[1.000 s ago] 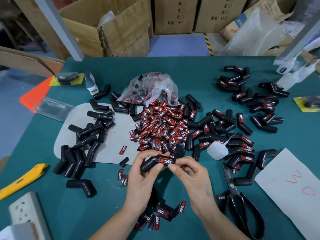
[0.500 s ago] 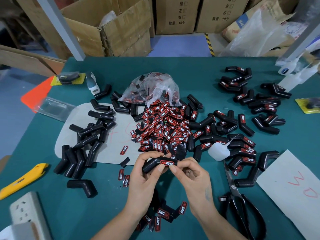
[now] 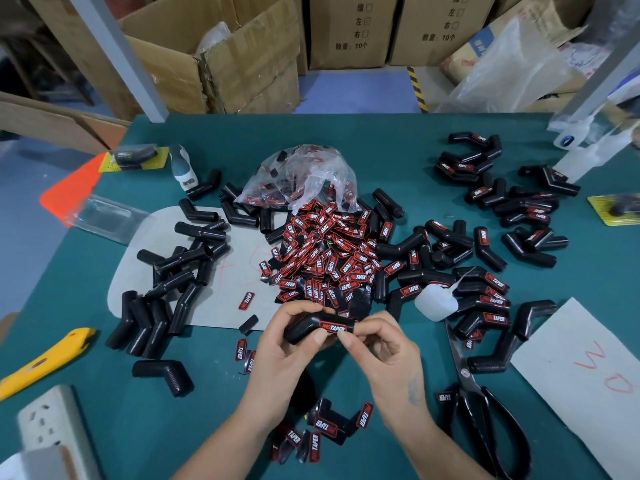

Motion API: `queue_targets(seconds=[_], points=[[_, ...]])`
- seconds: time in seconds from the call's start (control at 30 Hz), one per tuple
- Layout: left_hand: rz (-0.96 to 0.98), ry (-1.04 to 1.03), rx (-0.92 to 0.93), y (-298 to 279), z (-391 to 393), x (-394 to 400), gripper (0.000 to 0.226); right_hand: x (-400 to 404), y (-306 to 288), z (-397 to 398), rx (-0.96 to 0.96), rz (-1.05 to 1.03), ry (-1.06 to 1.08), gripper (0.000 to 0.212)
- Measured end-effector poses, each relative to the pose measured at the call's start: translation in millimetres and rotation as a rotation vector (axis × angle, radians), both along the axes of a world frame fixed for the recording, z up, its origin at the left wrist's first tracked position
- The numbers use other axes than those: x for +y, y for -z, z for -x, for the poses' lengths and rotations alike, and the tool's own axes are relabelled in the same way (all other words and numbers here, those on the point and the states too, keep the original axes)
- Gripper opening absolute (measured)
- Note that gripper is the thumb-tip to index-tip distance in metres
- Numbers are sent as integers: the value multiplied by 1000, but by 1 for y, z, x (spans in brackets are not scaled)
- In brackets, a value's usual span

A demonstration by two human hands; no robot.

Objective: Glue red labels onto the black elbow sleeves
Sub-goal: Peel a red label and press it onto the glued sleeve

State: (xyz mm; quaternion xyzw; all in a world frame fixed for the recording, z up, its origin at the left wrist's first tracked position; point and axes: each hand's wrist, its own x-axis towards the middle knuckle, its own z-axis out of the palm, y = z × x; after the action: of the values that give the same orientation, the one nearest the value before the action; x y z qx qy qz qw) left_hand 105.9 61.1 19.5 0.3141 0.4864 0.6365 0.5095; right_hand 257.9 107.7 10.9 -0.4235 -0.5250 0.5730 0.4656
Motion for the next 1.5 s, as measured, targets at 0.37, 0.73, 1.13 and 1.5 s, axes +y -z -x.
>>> queue_targets(seconds=[0.37,0.73,1.13,1.5], points=[[25,-30,184,-3,6,1,29,1,-7,0,-46,-33,-62,24],[69,-14,91,-3,2,1,27,1,0,0,-39,-14,-54,20],[139,-26,24,-4,2,2,26,5,-3,-2,-20,135,-129,10],[88,-5,11,-9,5,1,26,7,0,-4,-5,92,-128,7]])
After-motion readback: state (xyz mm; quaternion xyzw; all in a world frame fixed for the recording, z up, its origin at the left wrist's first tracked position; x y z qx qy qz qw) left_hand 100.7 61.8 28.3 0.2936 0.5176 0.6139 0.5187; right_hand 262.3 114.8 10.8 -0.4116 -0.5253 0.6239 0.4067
